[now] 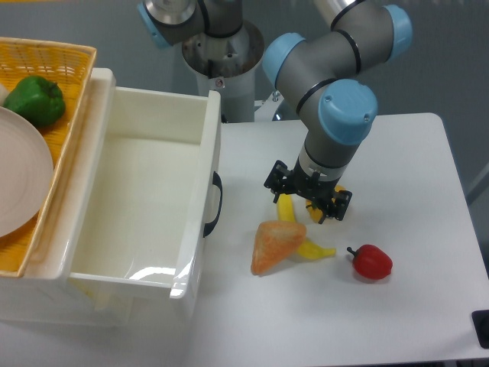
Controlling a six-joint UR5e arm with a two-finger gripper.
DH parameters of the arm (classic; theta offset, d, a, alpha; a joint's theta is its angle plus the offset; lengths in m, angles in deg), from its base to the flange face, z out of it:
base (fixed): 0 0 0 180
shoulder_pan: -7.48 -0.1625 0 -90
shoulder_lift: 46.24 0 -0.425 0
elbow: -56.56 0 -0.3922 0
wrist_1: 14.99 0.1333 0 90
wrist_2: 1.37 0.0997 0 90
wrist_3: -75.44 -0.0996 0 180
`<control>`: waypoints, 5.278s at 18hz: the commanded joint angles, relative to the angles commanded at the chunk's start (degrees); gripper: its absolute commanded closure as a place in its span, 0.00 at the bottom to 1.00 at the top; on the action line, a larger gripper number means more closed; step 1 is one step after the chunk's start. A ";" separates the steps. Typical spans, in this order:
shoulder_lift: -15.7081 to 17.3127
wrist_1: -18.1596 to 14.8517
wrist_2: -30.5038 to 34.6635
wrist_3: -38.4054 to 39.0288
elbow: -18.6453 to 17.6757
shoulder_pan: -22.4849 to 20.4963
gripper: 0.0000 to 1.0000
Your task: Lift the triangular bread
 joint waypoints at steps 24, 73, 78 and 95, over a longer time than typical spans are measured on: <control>-5.89 5.71 2.29 -5.45 -4.30 3.60 0.00; -10.11 7.21 3.16 -5.63 -1.06 3.78 0.91; -7.13 5.10 2.02 -7.37 -0.70 2.99 0.90; 4.30 -2.20 -2.81 -17.40 -2.37 1.94 0.90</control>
